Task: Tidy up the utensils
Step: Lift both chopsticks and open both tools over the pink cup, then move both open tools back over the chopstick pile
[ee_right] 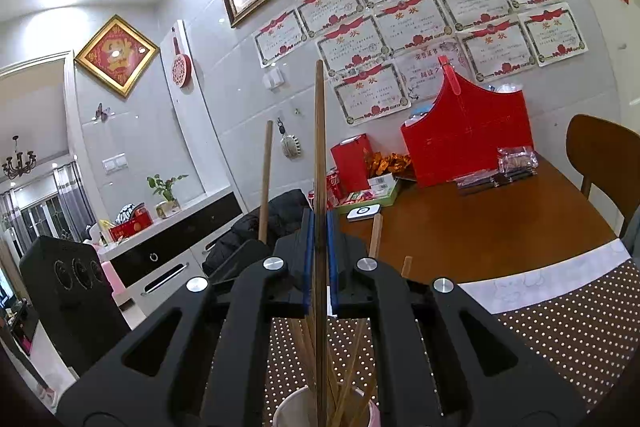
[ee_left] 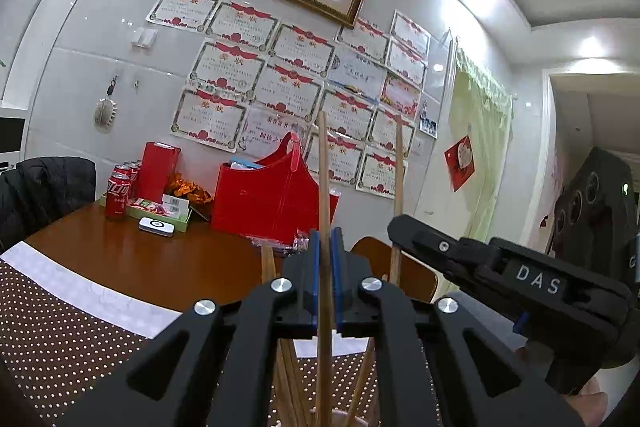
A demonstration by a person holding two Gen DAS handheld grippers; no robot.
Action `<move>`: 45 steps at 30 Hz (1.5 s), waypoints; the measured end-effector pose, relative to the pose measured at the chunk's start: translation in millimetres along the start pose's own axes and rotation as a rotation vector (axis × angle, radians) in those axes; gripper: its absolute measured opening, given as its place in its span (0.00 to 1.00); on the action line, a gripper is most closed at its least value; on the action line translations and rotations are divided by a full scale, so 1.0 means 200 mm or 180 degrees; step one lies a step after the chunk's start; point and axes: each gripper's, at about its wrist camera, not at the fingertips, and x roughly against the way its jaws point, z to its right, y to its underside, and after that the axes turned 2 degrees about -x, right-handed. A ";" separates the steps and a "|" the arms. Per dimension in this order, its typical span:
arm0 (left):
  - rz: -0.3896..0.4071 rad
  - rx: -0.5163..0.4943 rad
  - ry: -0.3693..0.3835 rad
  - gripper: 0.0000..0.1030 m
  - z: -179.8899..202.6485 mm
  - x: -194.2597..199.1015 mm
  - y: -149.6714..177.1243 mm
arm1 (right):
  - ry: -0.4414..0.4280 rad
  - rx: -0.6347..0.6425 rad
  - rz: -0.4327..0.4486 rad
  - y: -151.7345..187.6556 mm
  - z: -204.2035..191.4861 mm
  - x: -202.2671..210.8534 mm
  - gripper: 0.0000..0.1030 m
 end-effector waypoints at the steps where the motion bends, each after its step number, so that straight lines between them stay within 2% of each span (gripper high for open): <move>1: -0.0014 -0.0011 -0.0004 0.05 0.00 0.00 0.01 | 0.0003 0.0007 -0.0016 0.01 0.00 -0.01 0.06; 13: -0.0204 -0.0100 -0.0092 0.07 -0.03 -0.03 0.08 | 0.0018 -0.0042 -0.0302 0.06 0.01 -0.08 0.08; 14: -0.0225 -0.0111 -0.0096 0.10 -0.04 -0.03 0.08 | 0.0012 -0.0097 -0.0344 0.06 0.02 -0.08 0.08; 15: -0.0223 -0.0118 -0.0093 0.27 -0.04 -0.02 0.07 | 0.0016 -0.0150 -0.0344 0.05 0.03 -0.08 0.09; 16: -0.0194 -0.0113 -0.0105 0.43 -0.04 -0.01 0.06 | 0.0017 -0.0177 -0.0338 0.05 0.04 -0.08 0.20; 17: -0.0137 -0.0105 -0.0124 0.47 -0.05 0.02 0.04 | 0.0018 -0.0195 -0.0322 0.04 0.04 -0.06 0.30; 18: -0.0121 -0.0110 -0.0127 0.52 -0.05 0.02 0.03 | 0.0031 -0.0202 -0.0266 0.02 0.04 -0.04 0.66; 19: -0.0111 -0.0121 -0.0121 0.56 -0.05 0.03 0.02 | 0.0039 -0.0210 -0.0210 0.02 0.04 -0.02 0.82; 21: -0.0087 -0.0154 -0.0134 0.63 -0.05 0.05 -0.01 | 0.0054 -0.0232 -0.0037 -0.01 0.04 0.04 0.82; 23: -0.0068 -0.0159 -0.0141 0.69 -0.04 0.07 -0.04 | 0.0070 -0.0248 -0.0006 -0.04 0.04 0.06 0.87; 24: -0.0075 -0.0163 -0.0155 0.70 -0.04 0.08 -0.05 | 0.0098 -0.0262 0.0035 -0.05 0.05 0.08 0.93; 31: -0.0167 -0.0290 -0.0262 0.74 0.03 0.12 -0.11 | 0.0227 -0.0364 0.0119 -0.11 0.08 0.14 0.94; 34: -0.0353 -0.0282 -0.0361 0.74 0.03 0.17 -0.09 | 0.0249 -0.0360 0.0116 -0.12 0.08 0.14 0.94; 38: -0.0611 -0.0427 -0.0570 0.74 -0.01 0.29 -0.02 | 0.0295 -0.0360 0.0012 -0.10 0.07 0.11 0.94; 43: -0.0927 -0.0389 -0.0743 0.74 -0.14 0.39 0.06 | 0.0320 -0.0187 -0.0096 -0.07 -0.04 0.13 0.94; 45: -0.0981 -0.0410 -0.0806 0.74 -0.18 0.44 0.08 | 0.0315 -0.0163 -0.0114 -0.05 -0.08 0.16 0.94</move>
